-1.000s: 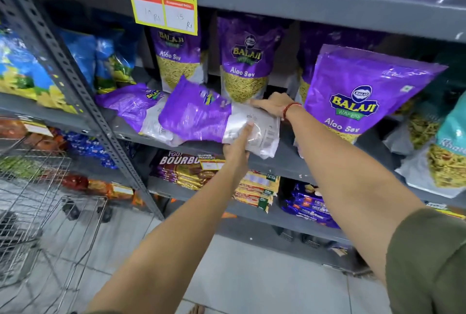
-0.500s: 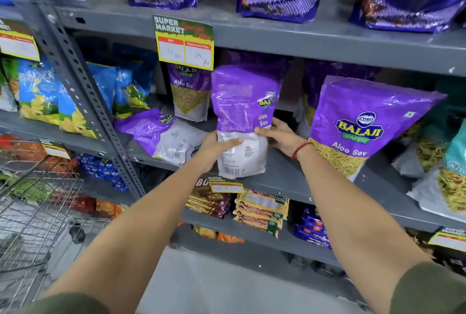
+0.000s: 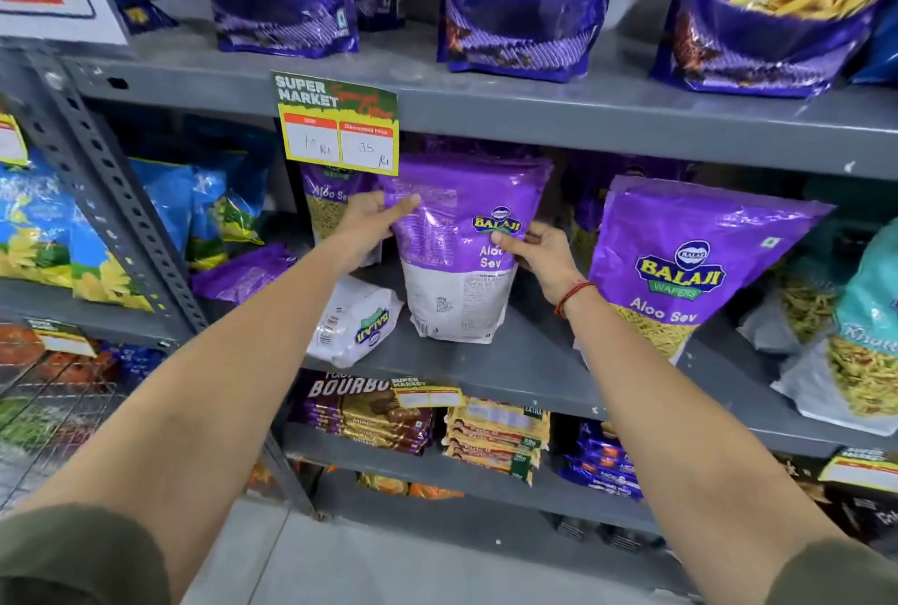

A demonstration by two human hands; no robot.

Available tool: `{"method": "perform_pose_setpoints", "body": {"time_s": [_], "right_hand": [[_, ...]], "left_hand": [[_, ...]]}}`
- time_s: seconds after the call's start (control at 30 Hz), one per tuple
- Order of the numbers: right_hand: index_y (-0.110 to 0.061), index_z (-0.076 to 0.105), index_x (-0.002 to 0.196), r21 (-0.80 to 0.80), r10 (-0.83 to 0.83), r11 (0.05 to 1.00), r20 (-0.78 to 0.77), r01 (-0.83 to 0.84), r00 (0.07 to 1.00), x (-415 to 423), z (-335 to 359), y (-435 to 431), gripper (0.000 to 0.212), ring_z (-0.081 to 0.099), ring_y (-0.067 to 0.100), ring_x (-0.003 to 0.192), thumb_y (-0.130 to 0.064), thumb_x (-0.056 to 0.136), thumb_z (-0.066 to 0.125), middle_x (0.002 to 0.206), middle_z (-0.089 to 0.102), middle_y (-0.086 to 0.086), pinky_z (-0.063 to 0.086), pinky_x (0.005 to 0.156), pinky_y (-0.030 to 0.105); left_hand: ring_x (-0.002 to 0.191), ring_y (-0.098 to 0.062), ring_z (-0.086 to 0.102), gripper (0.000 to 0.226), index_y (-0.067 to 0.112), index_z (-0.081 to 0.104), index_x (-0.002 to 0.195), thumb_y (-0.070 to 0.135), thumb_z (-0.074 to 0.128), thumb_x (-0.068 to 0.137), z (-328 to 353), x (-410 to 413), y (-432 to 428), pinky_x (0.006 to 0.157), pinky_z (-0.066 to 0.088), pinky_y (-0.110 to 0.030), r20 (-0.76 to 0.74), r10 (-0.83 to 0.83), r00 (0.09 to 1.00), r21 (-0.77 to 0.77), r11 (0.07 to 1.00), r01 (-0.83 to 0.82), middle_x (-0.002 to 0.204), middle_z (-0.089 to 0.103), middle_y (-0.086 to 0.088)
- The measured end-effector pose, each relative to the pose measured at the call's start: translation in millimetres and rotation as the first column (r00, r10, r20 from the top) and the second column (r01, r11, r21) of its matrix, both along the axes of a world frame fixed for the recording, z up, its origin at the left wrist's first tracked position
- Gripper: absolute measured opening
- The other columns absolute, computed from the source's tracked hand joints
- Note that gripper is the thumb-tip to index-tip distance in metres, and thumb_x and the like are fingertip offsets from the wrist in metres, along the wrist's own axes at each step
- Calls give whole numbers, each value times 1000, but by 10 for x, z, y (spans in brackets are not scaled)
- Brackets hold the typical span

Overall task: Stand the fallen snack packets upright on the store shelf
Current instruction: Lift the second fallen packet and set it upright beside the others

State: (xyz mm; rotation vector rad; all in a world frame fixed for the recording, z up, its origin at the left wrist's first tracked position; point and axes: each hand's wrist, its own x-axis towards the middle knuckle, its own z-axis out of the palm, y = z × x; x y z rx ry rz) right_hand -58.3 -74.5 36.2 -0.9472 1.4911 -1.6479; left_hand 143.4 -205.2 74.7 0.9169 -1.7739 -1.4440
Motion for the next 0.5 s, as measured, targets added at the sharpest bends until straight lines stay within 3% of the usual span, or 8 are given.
{"method": "perform_pose_setpoints", "body": {"time_s": [0.07,0.17,0.23,0.37,0.43,0.5], "right_hand": [[-15,67,86,8,3,1000,34,-4,999,-24,-58,10,16,70,3,67,-3,77,71,69,75,-11,57,73,21],[-16,66,81,-4,10,1000,124,-10,992,-57,-132,37,11,68,2,65,-5,79,69,67,74,-10,55,74,23],[-18,67,69,-60,-31,997,195,44,980,-90,-84,3,12,67,3,62,-12,78,71,64,73,-9,55,67,22],[-21,68,50,-121,-40,990,231,69,972,-107,23,-49,45,64,0,56,-4,89,57,58,70,-11,53,58,16],[-22,71,59,-122,-37,990,265,72,963,-58,-32,-35,37,65,1,62,-11,91,56,63,71,-11,54,65,19],[-21,71,82,-84,-43,994,270,68,962,-9,-154,-9,16,67,7,78,-24,91,58,78,74,-9,55,78,25]], "left_hand": [[66,3,65,13,22,62,75,28,62,87,-53,-35,-6,80,49,-24,-66,-5,998,52,999,9,59,71,18],[85,-10,67,9,20,65,82,28,64,85,-107,-43,-71,91,50,-31,-107,-21,994,75,997,30,72,74,15],[80,-8,67,8,18,64,80,23,62,87,-73,-57,-104,84,53,-26,-155,-28,987,92,995,43,71,74,13],[75,-4,67,9,16,64,82,20,60,89,-32,-76,-116,71,53,-18,-299,37,954,114,994,-3,74,73,11],[73,-5,63,9,12,66,88,21,63,87,-125,-103,-88,71,51,-22,-321,116,940,132,988,-77,78,71,8],[76,-3,56,27,6,63,104,24,67,84,-316,-135,50,75,46,-26,-297,259,919,88,966,-243,92,64,0]]}}
